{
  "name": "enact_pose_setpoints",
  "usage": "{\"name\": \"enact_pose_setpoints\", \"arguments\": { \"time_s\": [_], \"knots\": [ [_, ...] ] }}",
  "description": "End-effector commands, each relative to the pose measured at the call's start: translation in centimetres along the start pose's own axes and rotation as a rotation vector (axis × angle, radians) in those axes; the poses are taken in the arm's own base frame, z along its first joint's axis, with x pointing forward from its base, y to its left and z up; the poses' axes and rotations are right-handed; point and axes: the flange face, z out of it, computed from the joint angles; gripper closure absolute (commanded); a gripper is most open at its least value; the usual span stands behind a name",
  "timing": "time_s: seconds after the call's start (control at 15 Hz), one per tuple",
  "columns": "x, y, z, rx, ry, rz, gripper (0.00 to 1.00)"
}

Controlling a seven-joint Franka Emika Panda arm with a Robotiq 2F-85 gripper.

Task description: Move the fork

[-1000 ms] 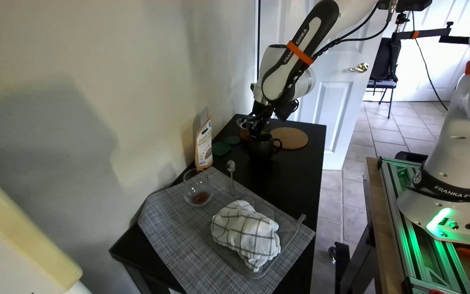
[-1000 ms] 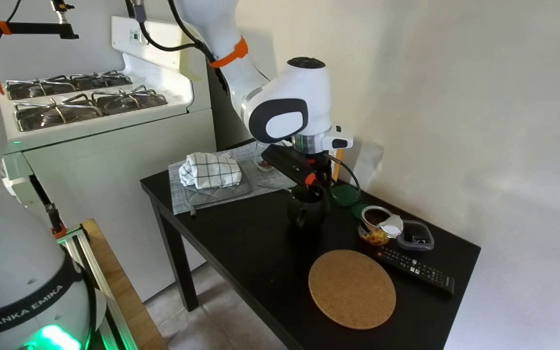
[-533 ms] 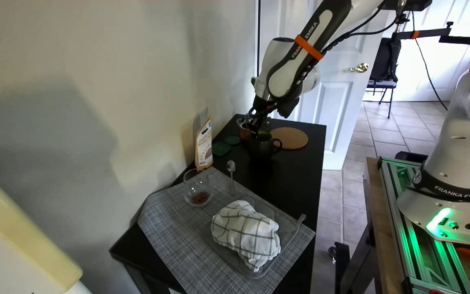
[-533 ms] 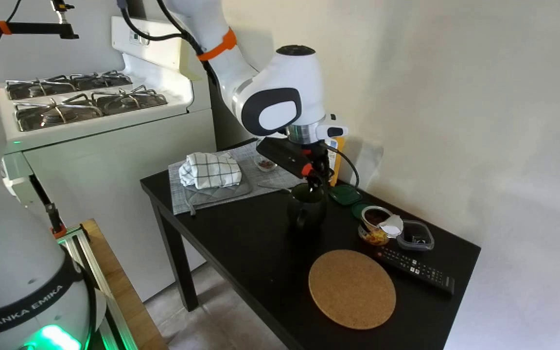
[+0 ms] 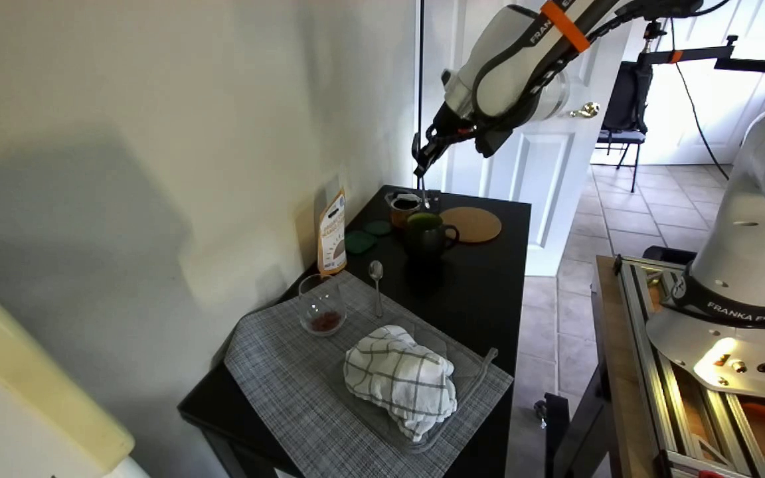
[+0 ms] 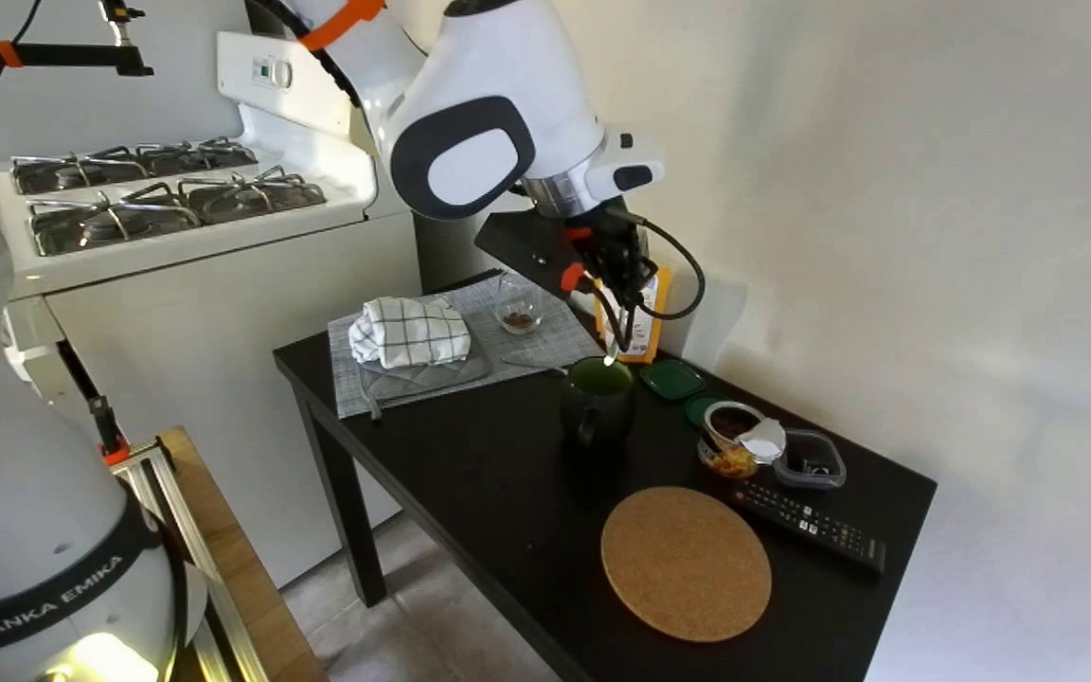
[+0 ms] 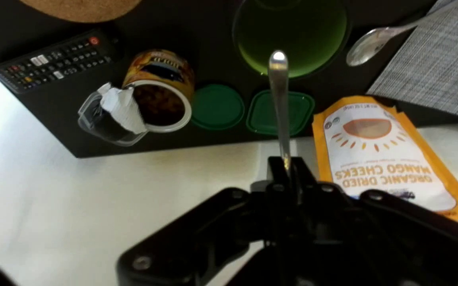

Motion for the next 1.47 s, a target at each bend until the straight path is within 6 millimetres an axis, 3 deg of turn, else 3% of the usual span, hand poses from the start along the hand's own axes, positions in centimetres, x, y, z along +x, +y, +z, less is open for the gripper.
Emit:
{"name": "enact_pose_setpoints", "arguments": {
  "time_s": [0.0, 0.2, 0.6, 0.8, 1.13, 1.4],
  "knots": [
    [-1.5, 4.3, -3.7, -0.059, 0.077, 0.095, 0.98],
    [-2.3, 8.4, -3.9, -0.008, -0.091, 0.115, 0.98],
    [-3.6, 16.1, -2.1, 0.157, -0.427, 0.033, 0.98],
    [-4.0, 17.0, 0.1, 0.183, -0.590, 0.001, 0.98],
    [-4.4, 16.3, 8.2, 0.062, -0.769, 0.016, 0.98],
    [-4.9, 18.2, 12.3, 0.021, -0.886, 0.088, 0.98]
  ]
}}
